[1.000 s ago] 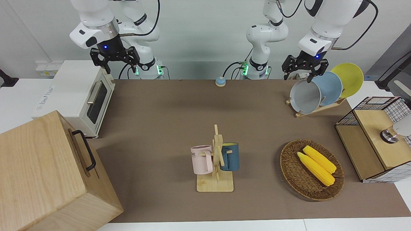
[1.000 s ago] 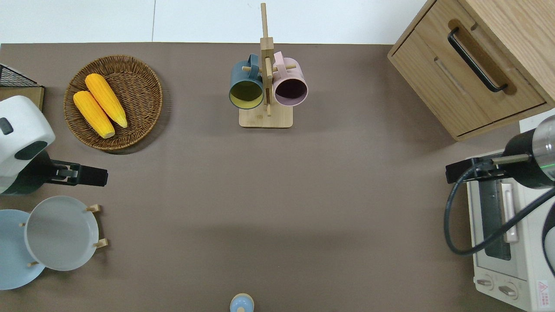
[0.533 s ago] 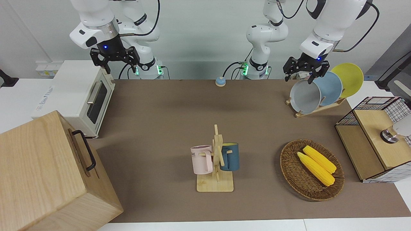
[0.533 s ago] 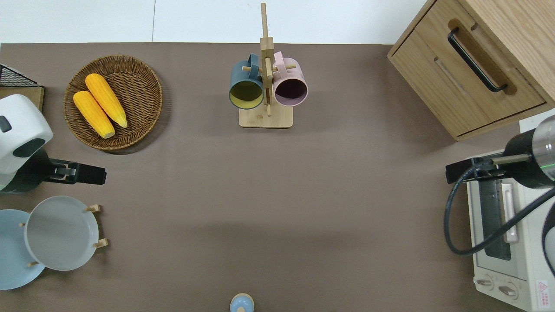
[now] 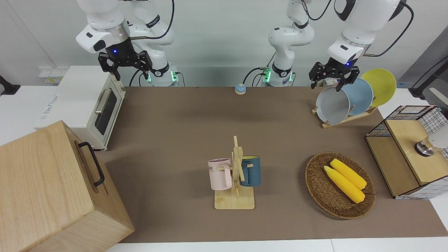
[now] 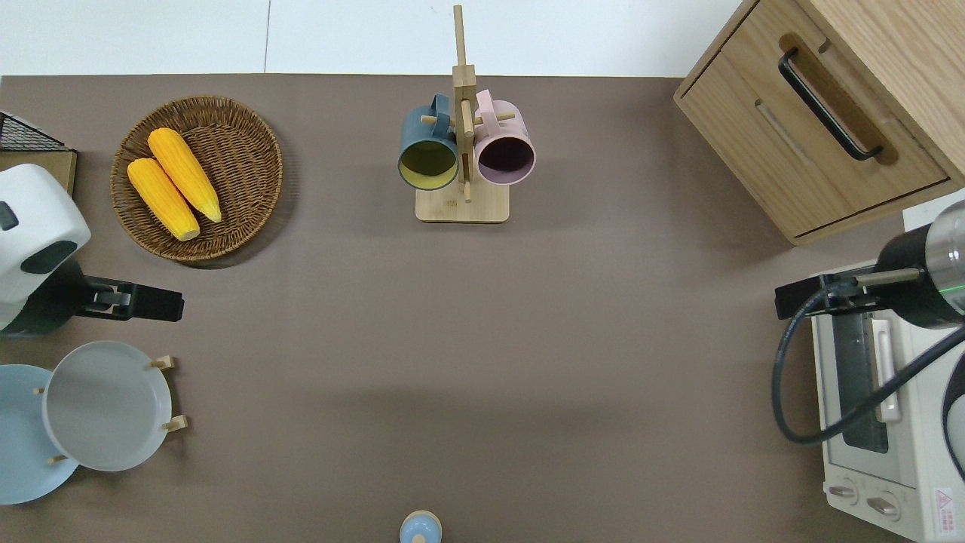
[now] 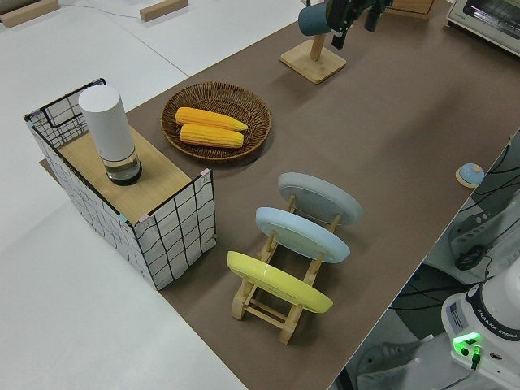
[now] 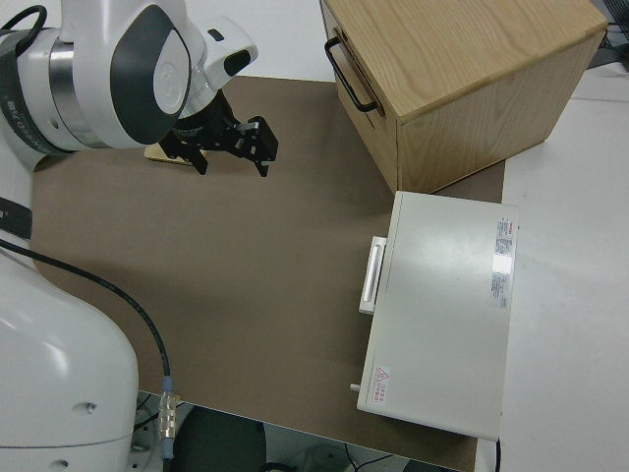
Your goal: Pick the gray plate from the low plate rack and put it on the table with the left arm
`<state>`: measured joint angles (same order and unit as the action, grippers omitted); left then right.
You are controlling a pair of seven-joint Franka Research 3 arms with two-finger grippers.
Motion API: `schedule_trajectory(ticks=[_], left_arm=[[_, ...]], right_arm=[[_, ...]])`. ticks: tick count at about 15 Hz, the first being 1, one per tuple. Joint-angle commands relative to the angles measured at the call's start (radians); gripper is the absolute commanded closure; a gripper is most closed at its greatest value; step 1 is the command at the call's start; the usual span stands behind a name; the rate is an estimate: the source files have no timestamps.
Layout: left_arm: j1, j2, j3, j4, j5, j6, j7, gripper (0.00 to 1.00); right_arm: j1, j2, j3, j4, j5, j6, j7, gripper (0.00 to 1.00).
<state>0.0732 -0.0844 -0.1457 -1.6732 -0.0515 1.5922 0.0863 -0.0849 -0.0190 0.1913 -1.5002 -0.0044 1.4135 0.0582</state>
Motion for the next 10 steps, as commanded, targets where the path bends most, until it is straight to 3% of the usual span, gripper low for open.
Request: schedule_trajectory(ticks=[1,10], left_arm=[[-0.003,-0.008,-0.006,0.007,0.018,-0.015,-0.011,0.00],[0.010,-0.015,0.005,0.007,0.016,-0.063,-0.011,0.00]], right_arm=[[-0.007,-0.002,0.005,0.006,0.007,-0.014,0.000,0.011],[-0.007,-0.002,0.005,0.006,0.007,-0.014,0.000,0.011]])
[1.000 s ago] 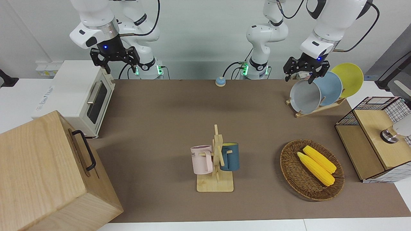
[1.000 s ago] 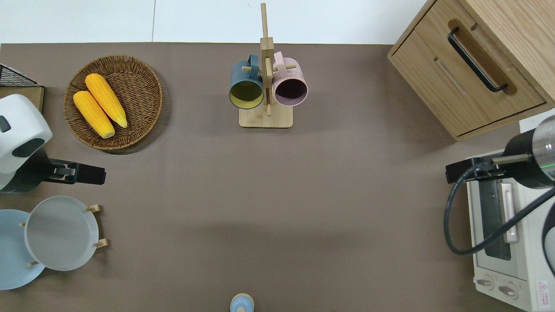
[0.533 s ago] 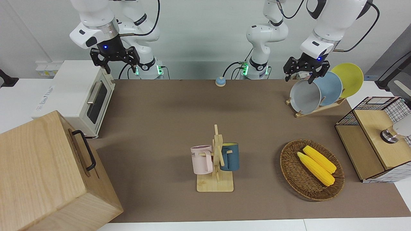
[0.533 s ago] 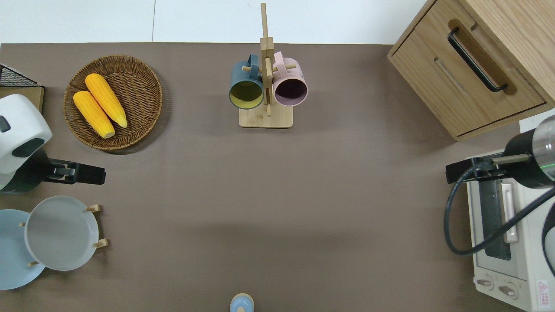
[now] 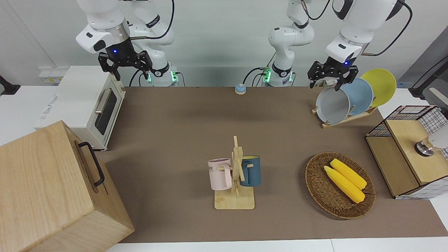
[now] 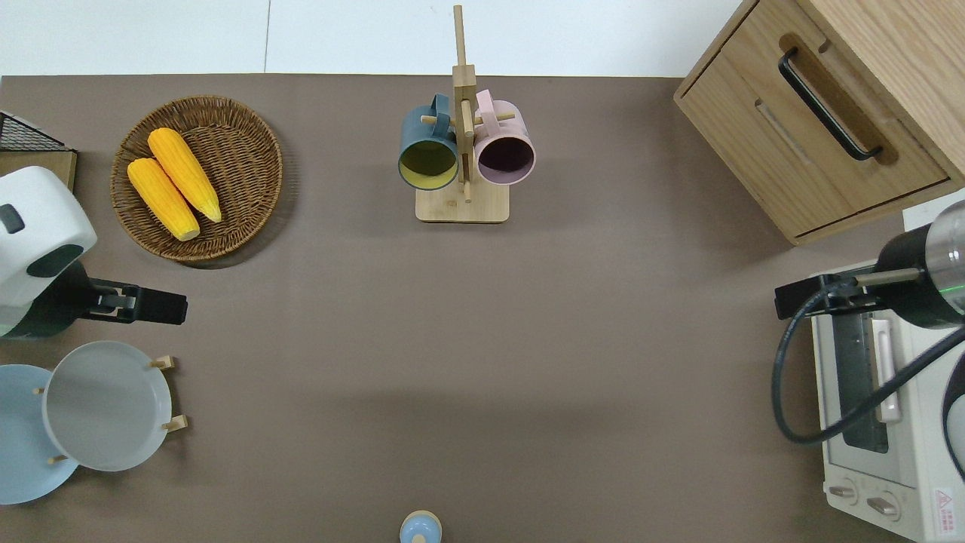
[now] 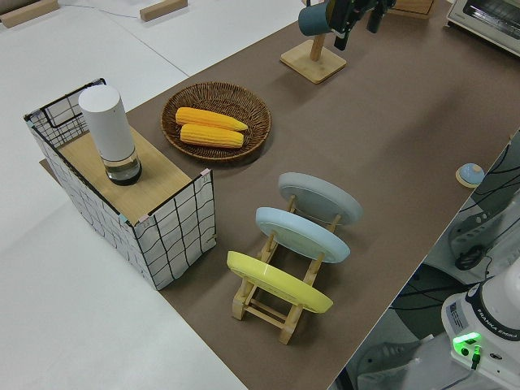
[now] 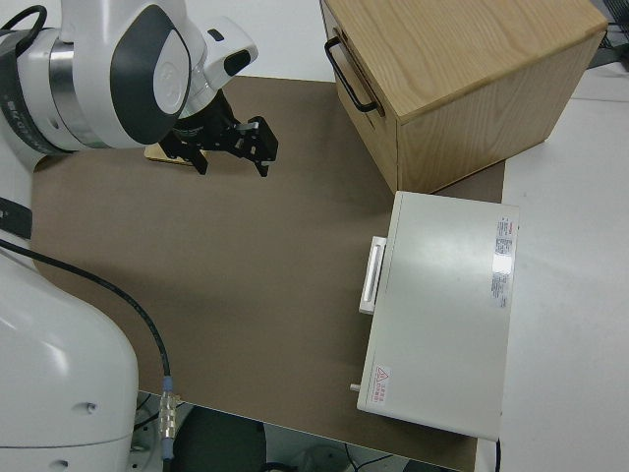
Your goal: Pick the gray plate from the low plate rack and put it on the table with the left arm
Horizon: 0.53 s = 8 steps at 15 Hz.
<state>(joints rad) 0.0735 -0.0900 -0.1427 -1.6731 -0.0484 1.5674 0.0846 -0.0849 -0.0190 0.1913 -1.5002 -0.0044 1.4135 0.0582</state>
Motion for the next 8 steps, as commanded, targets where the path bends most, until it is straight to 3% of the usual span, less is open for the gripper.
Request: schedule_trajectory(ticks=[1,8], left_arm=[[0.009,-0.010,0.008,0.006,0.015,-0.038,-0.009,0.00],[0.029,-0.005,0.052,0.009,0.077,-0.024,0.041,0.02]], right_arm=[[-0.007,-0.002,0.007,0.006,0.007,-0.014,0.000,0.011],[-0.007,-0.002,0.005,0.006,0.007,-0.014,0.000,0.013]])
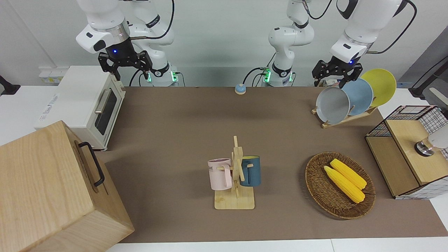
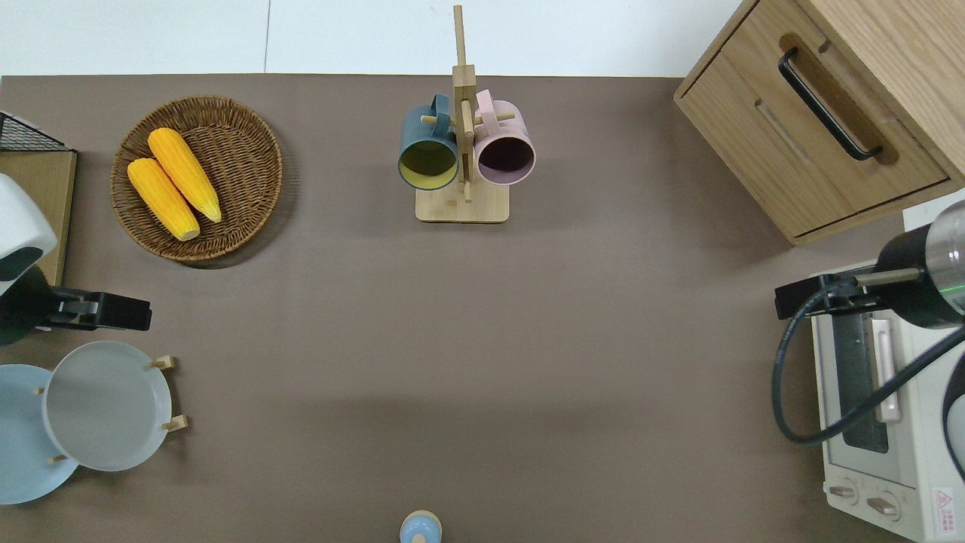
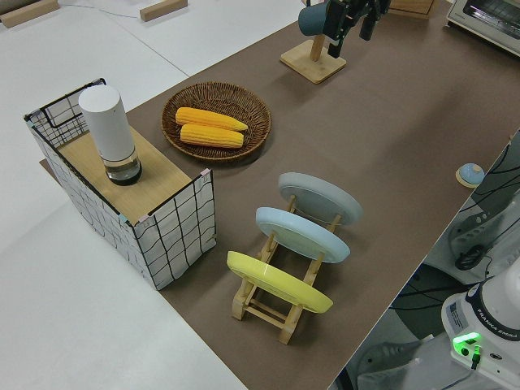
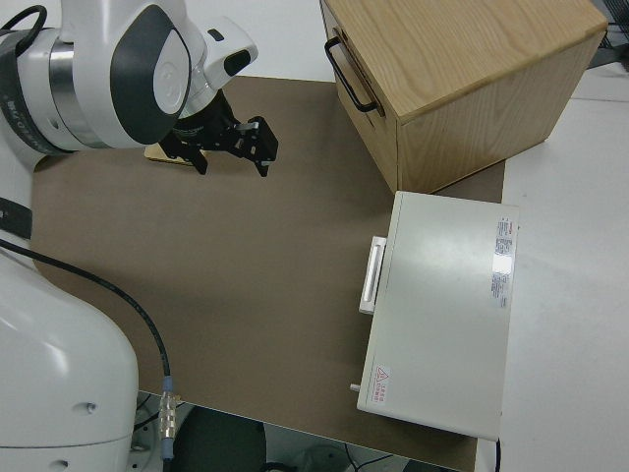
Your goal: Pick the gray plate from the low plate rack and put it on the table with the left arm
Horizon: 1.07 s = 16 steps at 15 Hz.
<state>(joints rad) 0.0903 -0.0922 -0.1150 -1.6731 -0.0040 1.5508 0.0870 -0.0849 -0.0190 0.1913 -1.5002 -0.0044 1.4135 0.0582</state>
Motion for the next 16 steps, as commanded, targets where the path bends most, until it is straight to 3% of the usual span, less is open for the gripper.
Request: schedule_trajectory(ticks=[1,11,16], left_arm=[[0.014,-0.003,0.040,0.010,0.035,-0.003,0.071,0.02],[0.014,0.012,0.251,0.009,0.076,0.080,0.378,0.02],[0.019,0.019,0.270,-0.036,0.076,0.101,0.385,0.02]], right_arm=[[-0.007,-0.002,0.005,0.006,0.007,-0.014,-0.001,0.011],[-0.007,-0.002,0.005,0.006,0.007,-0.014,0.000,0.011],[-0.007,-0.002,0.007,0.006,0.007,-0.014,-0.001,0.011]])
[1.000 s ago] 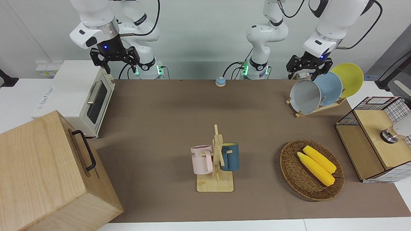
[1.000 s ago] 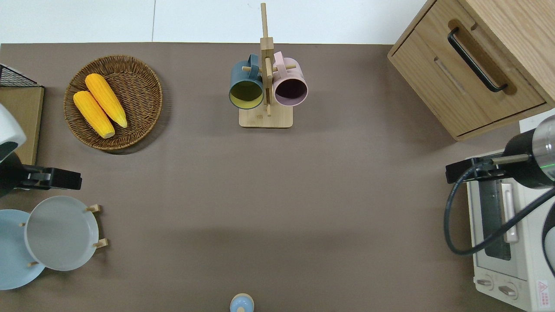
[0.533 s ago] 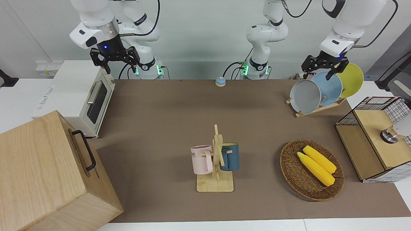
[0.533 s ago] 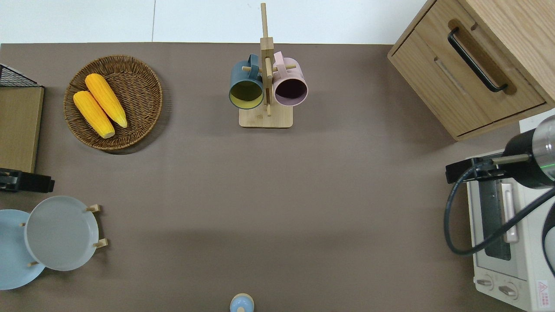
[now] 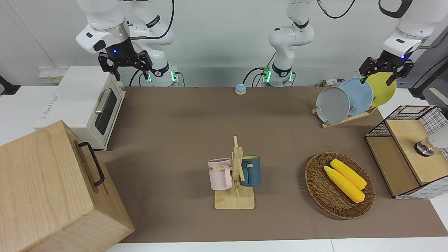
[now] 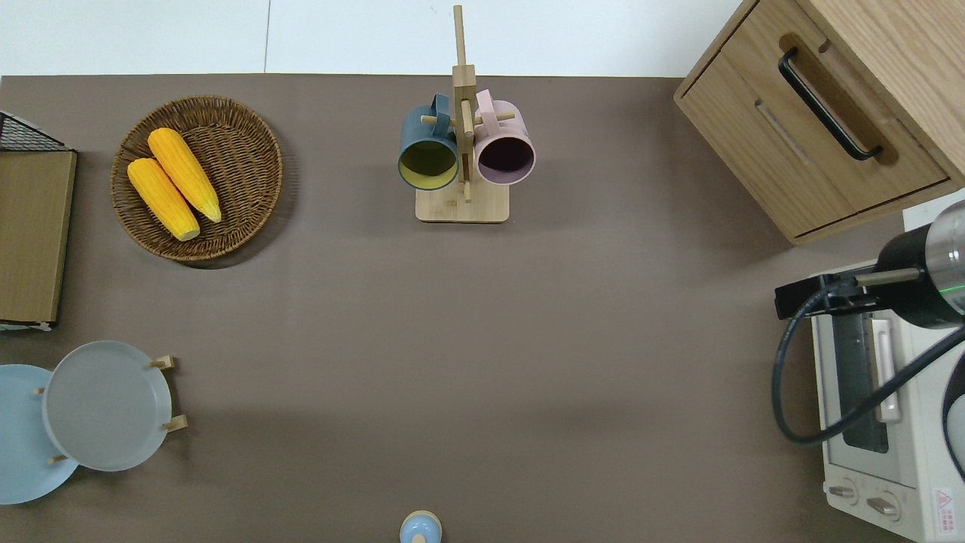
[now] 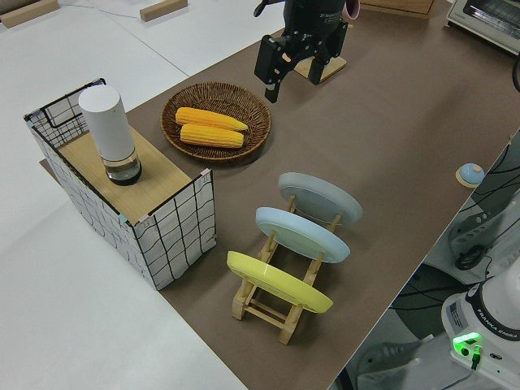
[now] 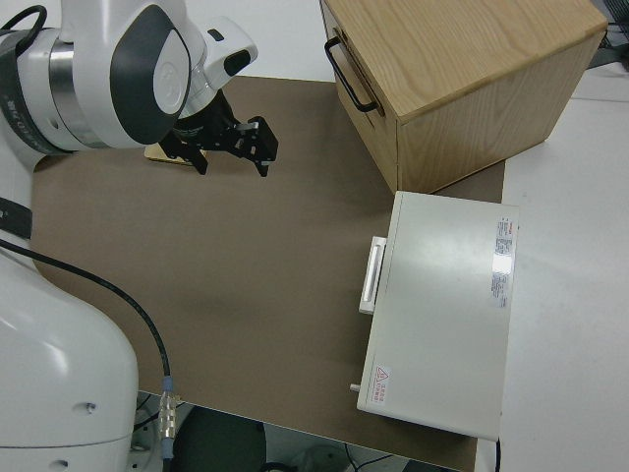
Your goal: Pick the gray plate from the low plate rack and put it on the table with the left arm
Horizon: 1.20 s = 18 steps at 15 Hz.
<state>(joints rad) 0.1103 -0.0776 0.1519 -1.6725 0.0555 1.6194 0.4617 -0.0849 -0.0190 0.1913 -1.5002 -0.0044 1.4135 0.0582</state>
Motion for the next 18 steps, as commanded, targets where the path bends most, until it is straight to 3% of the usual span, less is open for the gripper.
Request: schedule_trajectory(ticks=[1,6,10,18], left_arm=[[0.006,-0.002,0.003,-0.061,0.018,0.048,0.011,0.02],[0.038,-0.017,0.003,-0.166,0.015,0.111,0.006,0.02],[0.038,-0.102,0.003,-0.369,0.015,0.255,-0.020,0.02],[0.038,-0.157,0.001,-0.547,0.017,0.370,-0.057,0.01]], right_arm=[[-0.007,-0.002,0.007,0.006,0.007,-0.014,-0.001,0.013],[-0.007,-0.002,0.005,0.006,0.007,-0.014,-0.001,0.011],[-0.007,-0.002,0.005,0.006,0.007,-0.014,-0.001,0.011],[-0.007,-0.002,0.005,0.006,0.007,-0.014,0.000,0.013]])
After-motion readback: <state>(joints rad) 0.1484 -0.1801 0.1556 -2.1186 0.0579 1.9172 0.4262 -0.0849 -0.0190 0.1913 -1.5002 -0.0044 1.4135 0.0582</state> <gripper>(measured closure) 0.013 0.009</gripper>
